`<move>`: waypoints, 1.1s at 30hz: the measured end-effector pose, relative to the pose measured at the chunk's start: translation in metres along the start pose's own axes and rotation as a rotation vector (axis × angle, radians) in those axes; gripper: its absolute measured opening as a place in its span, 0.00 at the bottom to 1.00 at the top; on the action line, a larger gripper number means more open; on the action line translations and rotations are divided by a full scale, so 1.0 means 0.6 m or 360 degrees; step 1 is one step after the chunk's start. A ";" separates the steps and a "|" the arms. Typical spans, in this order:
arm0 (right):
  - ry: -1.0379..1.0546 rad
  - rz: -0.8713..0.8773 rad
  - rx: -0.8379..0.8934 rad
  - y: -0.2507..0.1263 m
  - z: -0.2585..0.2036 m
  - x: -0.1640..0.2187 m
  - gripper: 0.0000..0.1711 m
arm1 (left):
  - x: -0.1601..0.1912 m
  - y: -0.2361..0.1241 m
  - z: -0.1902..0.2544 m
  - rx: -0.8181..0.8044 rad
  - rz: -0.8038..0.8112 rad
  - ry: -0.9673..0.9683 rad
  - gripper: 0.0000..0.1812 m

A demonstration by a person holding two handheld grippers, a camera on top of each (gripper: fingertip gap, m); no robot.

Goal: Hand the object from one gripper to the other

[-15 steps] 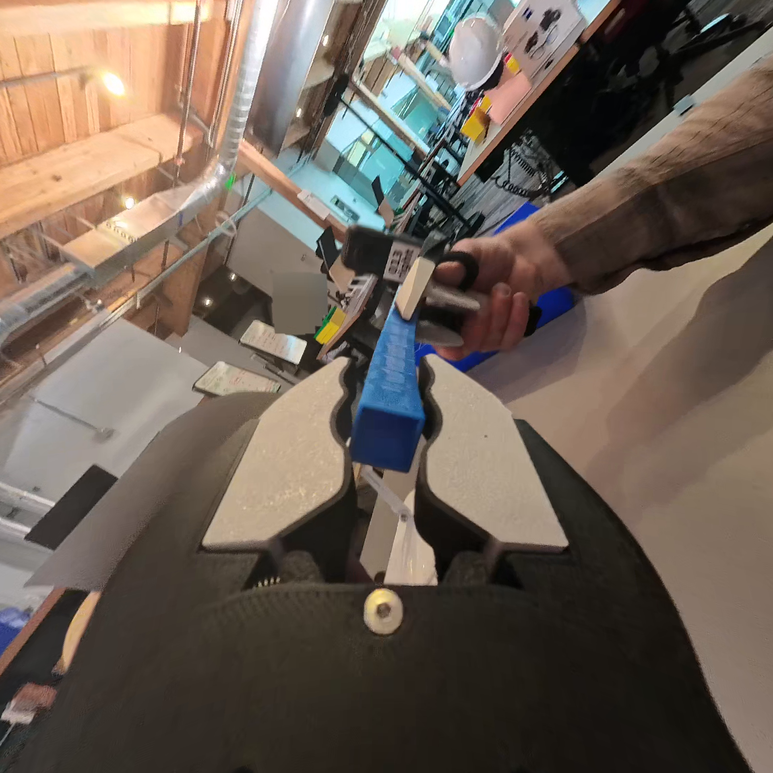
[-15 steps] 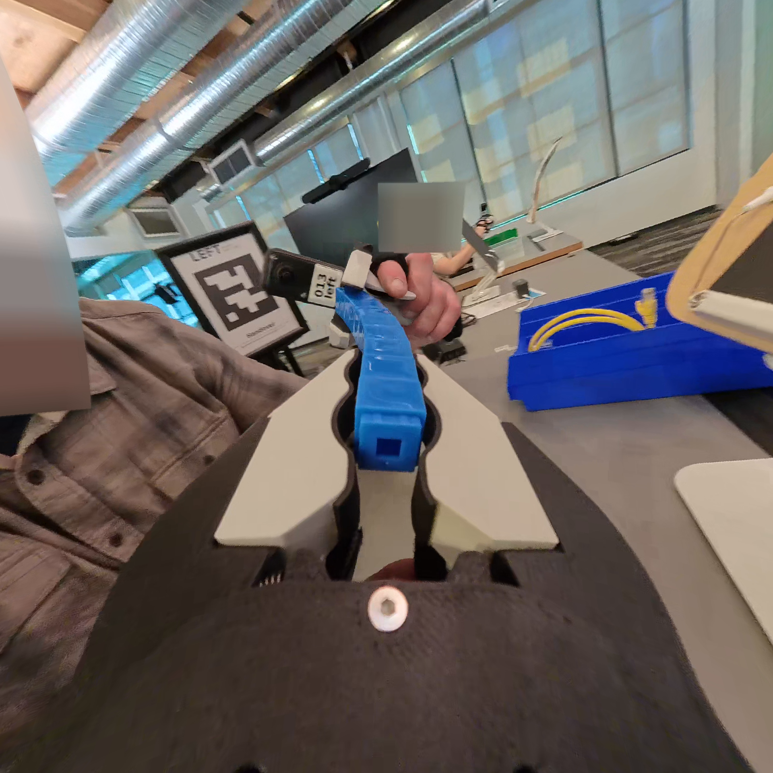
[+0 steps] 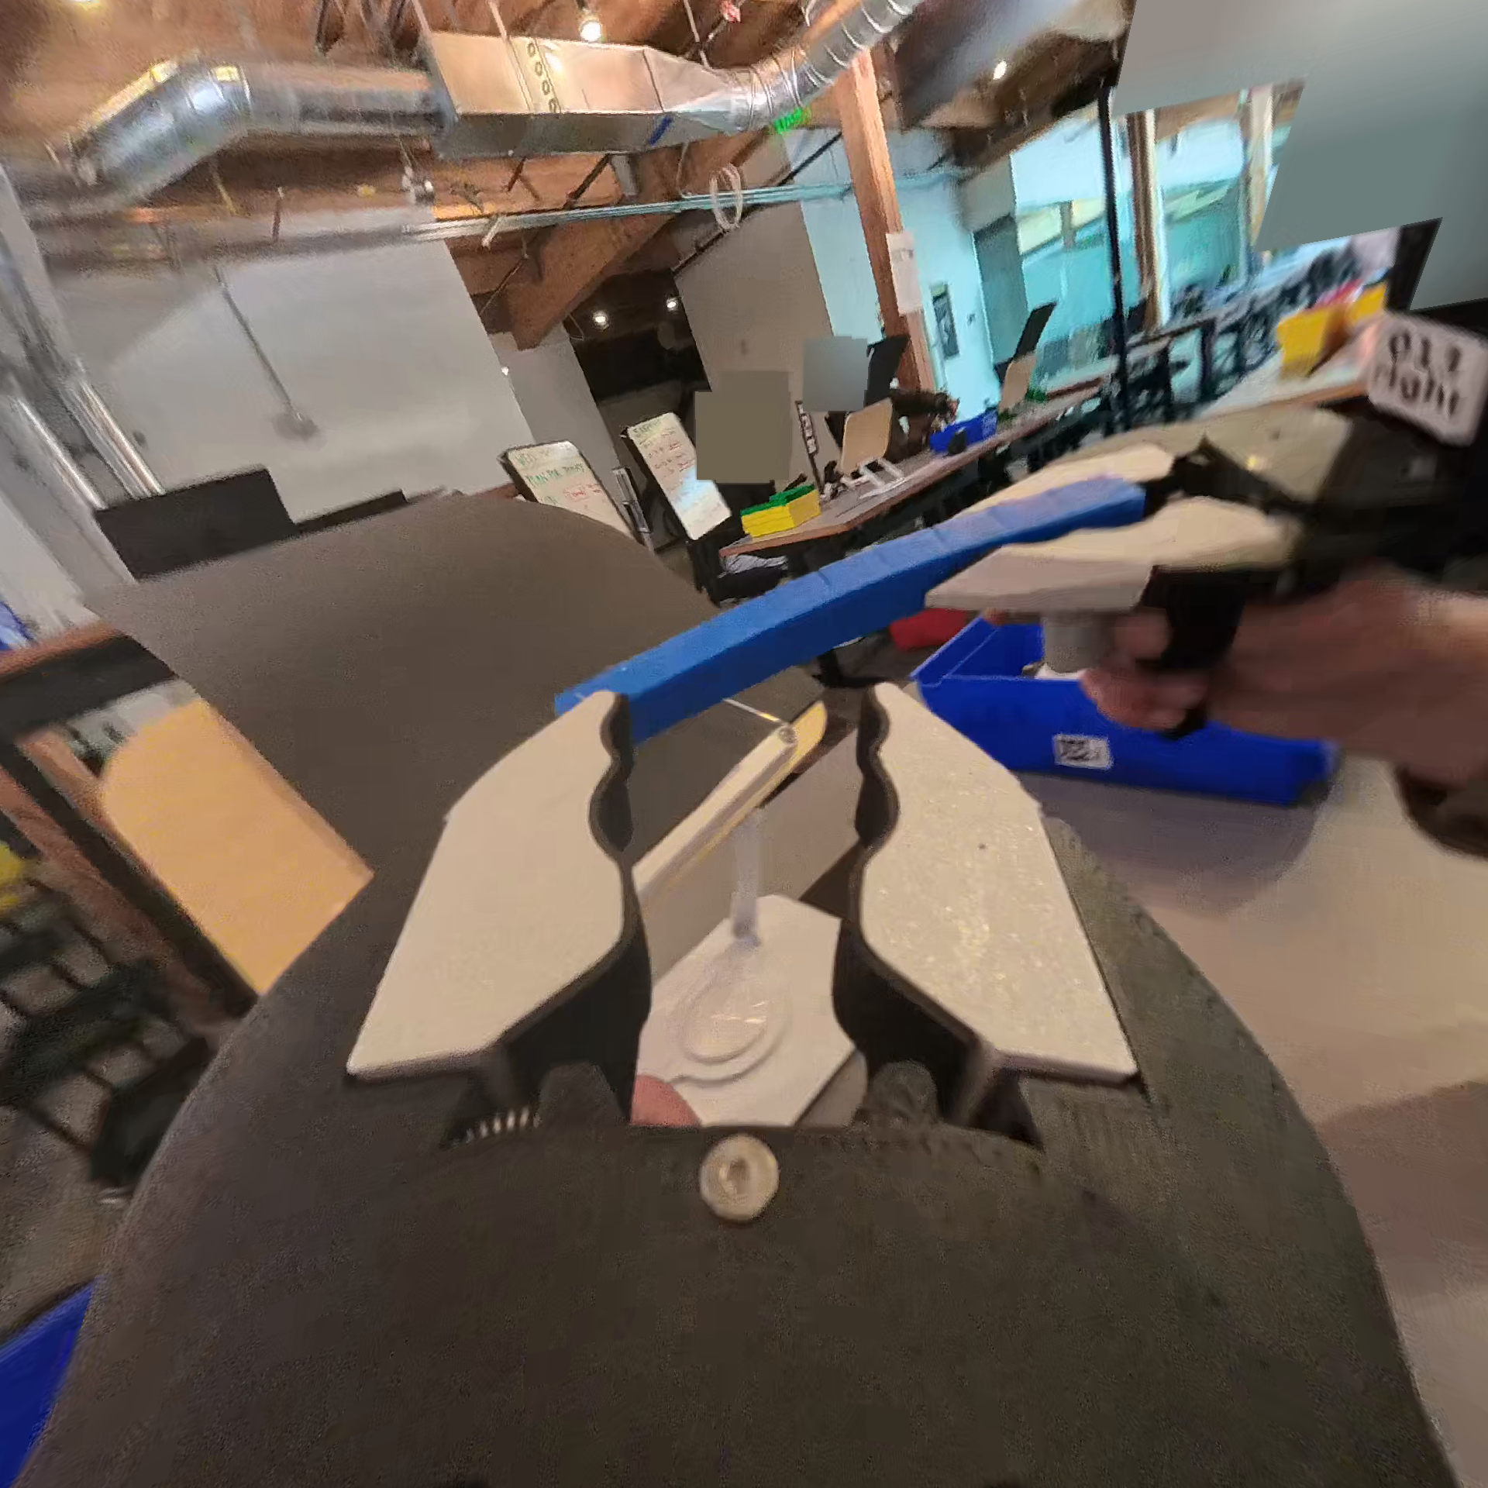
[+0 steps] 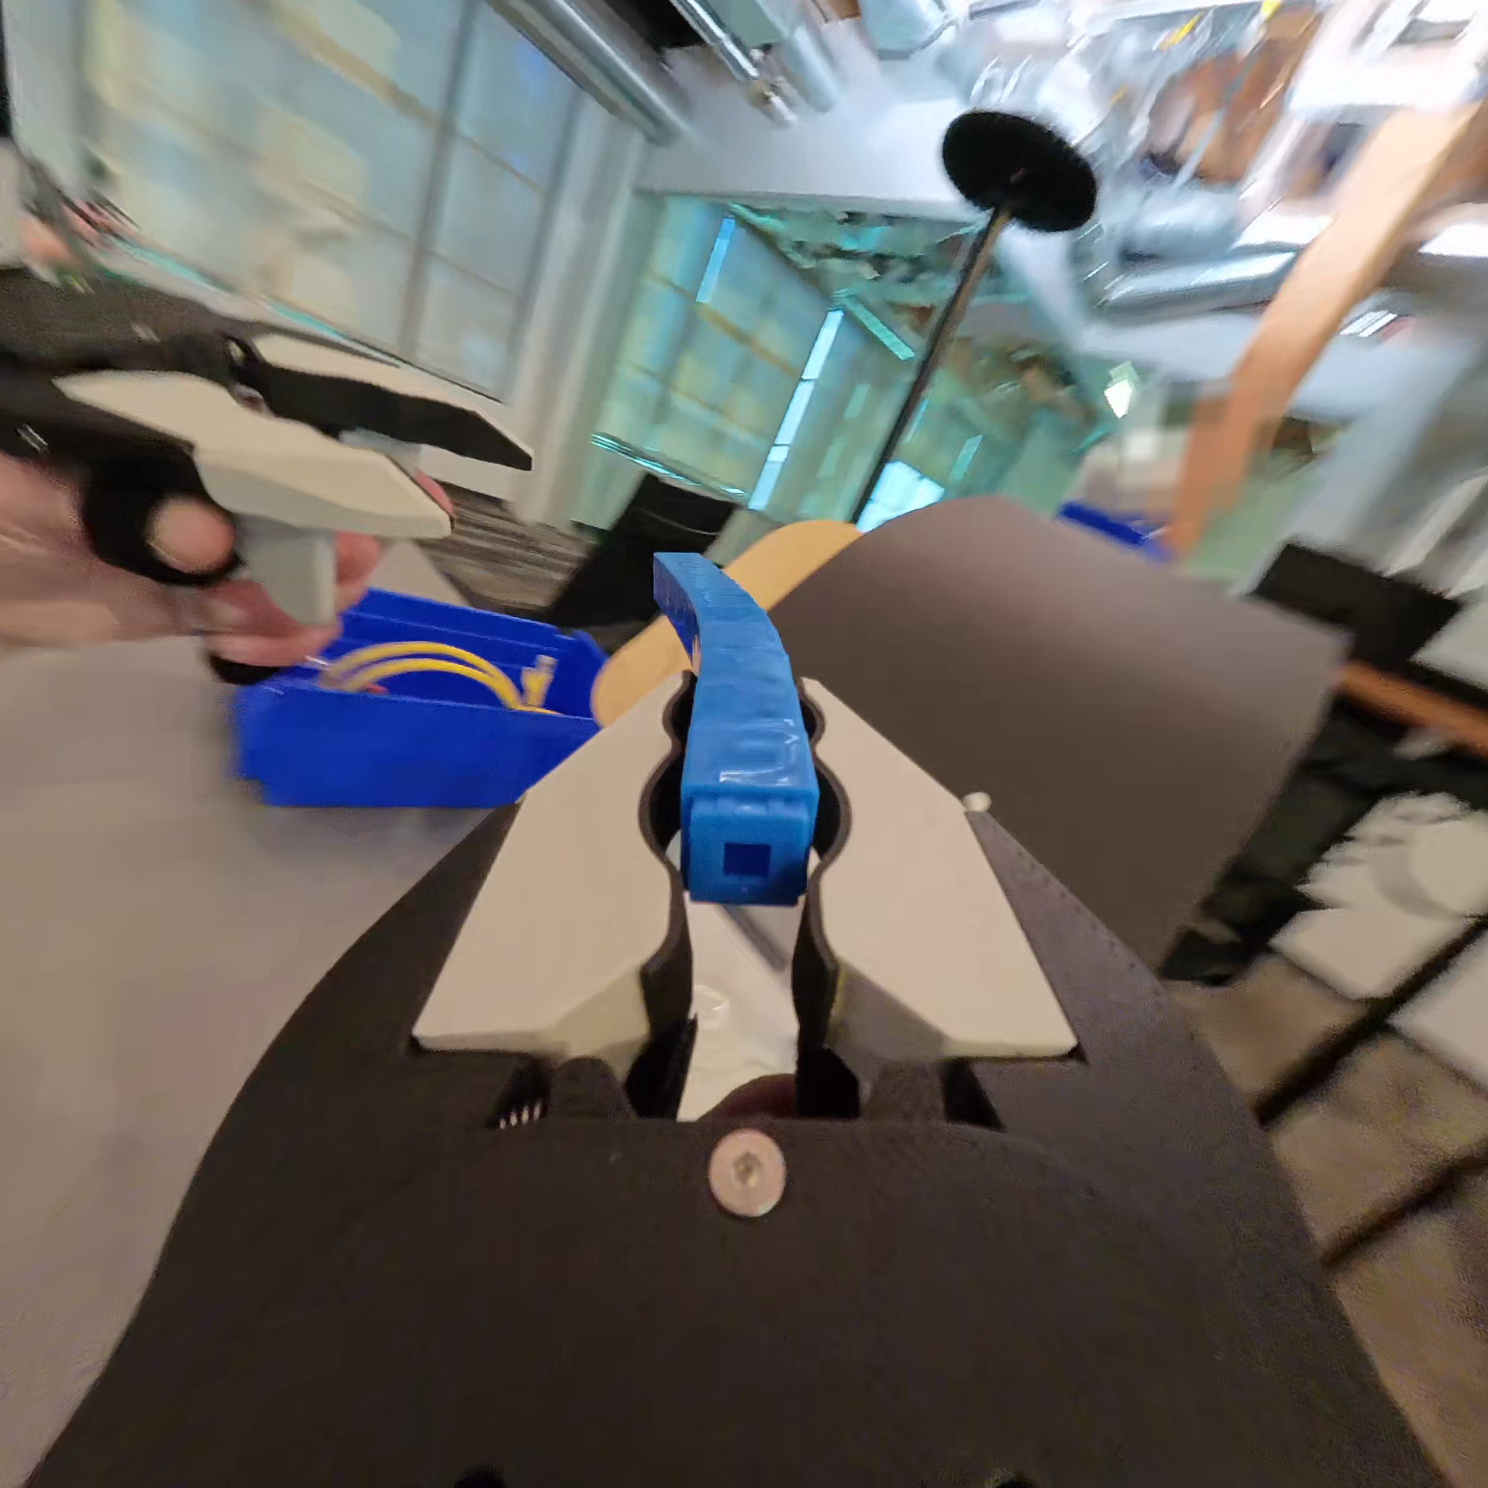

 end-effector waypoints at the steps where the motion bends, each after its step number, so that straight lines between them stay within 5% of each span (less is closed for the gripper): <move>1: -0.0161 -0.0014 0.0075 0.003 -0.007 -0.003 0.11 | 0.004 0.005 0.007 0.0027 -0.0005 -0.0084 0.30; 8: -0.1327 -0.0017 0.0434 0.019 -0.081 -0.015 0.12 | 0.028 0.029 0.021 0.0246 0.0010 -0.0943 0.42; 14: -0.1743 0.0086 0.0467 0.031 -0.135 -0.006 0.12 | 0.049 0.035 0.017 0.0396 0.0005 -0.1361 0.38; 25: -0.1823 0.0105 0.0429 0.038 -0.154 0.024 0.12 | 0.061 0.038 0.028 0.0396 -0.0021 -0.1387 0.19; 30: -0.1674 0.0043 0.0299 0.039 -0.139 0.043 0.31 | 0.048 0.030 0.018 0.0377 0.0021 -0.1228 0.16; 33: -0.1585 -0.0016 0.0116 0.037 -0.131 0.065 0.35 | 0.039 0.026 0.018 0.0403 0.0023 -0.1090 0.14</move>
Point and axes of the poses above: each gripper's, where its closed fingertips meet, y out along the fingers, x out of its underside, z = x × y across the jaws, the point moved 3 cm from there along -y, back along the fingers, and after that the axes turned 3 degrees about -y, right-handed, at the moved point
